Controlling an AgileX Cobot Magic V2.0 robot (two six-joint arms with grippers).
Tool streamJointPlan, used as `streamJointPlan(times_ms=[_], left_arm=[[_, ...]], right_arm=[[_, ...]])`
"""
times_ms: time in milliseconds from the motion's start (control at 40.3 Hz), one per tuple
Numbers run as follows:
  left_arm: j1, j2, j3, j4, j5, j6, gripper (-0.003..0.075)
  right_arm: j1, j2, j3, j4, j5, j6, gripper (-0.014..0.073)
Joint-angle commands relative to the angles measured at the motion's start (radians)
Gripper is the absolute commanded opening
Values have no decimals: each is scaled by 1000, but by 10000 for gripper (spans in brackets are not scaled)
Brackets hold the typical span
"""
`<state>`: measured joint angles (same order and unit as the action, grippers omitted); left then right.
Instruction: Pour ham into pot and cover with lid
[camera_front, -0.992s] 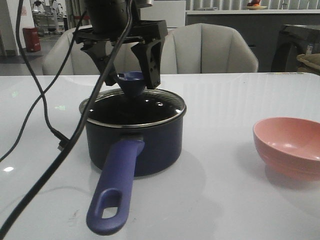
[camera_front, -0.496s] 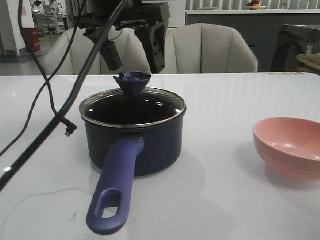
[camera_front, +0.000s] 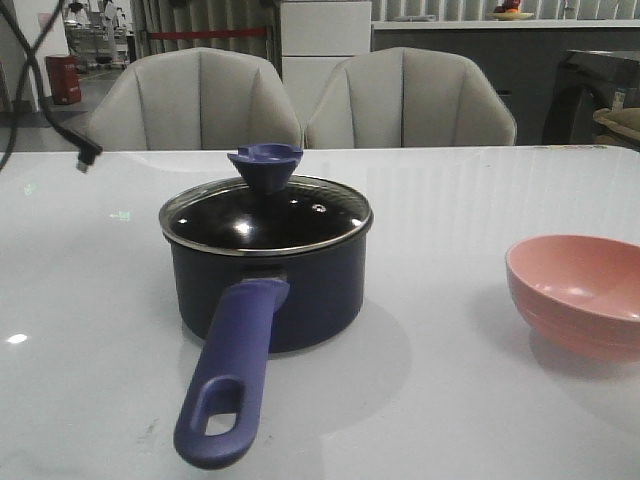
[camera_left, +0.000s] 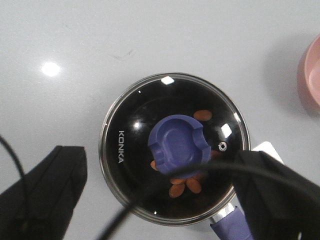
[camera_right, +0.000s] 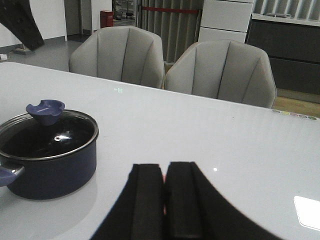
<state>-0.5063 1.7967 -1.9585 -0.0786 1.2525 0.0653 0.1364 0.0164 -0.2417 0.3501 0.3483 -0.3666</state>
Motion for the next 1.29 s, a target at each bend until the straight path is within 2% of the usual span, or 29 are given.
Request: streamJointPlan(times_ms=[0,198,546,819,1116,1265], left_arm=[[33,-126,29,-3,29,1,607],[131,-311,261,7,-59,1,607],[303,-723,735,34,-330,32,607],[311,-1108,1063,14,-575,26,607],[311,-1462,1324,13,-685,26,607],[311,-1629,1436,14,-695,26,607]], right_arm=[[2,9,-26,12,-78,-9,145],[2,9,-26,12,-78,-9,145],[2,9,-26,12,-78,-9,145],[2,9,-26,12,-78,-9,145],[2,9,-26,12,-78,-9,145],[2,9,-26,12,-78,-9,145]])
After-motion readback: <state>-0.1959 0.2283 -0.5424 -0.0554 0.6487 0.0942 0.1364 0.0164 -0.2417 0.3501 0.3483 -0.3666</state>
